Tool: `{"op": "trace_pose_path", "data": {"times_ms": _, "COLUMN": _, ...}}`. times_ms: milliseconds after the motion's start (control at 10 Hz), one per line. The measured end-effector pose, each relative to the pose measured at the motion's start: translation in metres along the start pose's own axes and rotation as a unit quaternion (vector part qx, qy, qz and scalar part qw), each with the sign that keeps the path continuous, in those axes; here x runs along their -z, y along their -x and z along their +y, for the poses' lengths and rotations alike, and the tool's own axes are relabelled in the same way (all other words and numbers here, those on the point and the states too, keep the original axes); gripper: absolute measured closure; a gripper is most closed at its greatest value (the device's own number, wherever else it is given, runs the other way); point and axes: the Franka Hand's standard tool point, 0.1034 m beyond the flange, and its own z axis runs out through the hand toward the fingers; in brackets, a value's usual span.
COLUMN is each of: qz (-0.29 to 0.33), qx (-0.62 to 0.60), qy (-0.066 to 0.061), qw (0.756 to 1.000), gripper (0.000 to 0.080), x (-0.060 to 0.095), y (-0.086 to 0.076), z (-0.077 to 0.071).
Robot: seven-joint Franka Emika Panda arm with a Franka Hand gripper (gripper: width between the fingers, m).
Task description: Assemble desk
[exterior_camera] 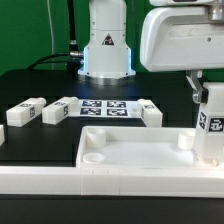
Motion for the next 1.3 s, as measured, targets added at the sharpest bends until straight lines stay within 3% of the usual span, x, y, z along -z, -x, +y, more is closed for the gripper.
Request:
{"op": "trace_pose_path", "data": {"times_ms": 100, "qz": 0.004, "qx": -0.062, "qy": -0.001, "qw": 0.998, "gripper": 0.0507, "x": -0.0004, "y": 0.0006, "z": 0.0014}}
{"op": "trace_pose_path", "data": {"times_ms": 300, "qz": 0.012, "qx": -0.156, "qy": -0.017, "qw": 0.988, "gripper": 0.0507, "x": -0.0008, "y": 0.0015, "z": 0.0052}}
{"op": "trace_pose_path", "data": {"times_ms": 500, "qz": 0.019, "qx": -0.228, "qy": -0.020, "qw": 0.973, "gripper": 0.0507, "x": -0.0008, "y": 0.0024, "z": 0.0060}}
{"op": "trace_pose_path", "data": {"times_ms": 900, "qz": 0.009, "qx": -0.414, "qy": -0.038, "qw": 0.910, "gripper": 0.0507, "x": -0.0015, "y": 0.0047, "z": 0.0070}}
{"op": "trace_pose_path", "data": {"times_ms": 1300, "qz": -0.013, "qx": -0.535, "qy": -0.047, "qw": 0.843, "gripper": 0.0507, "x": -0.0023, "y": 0.0079, "z": 0.0014}}
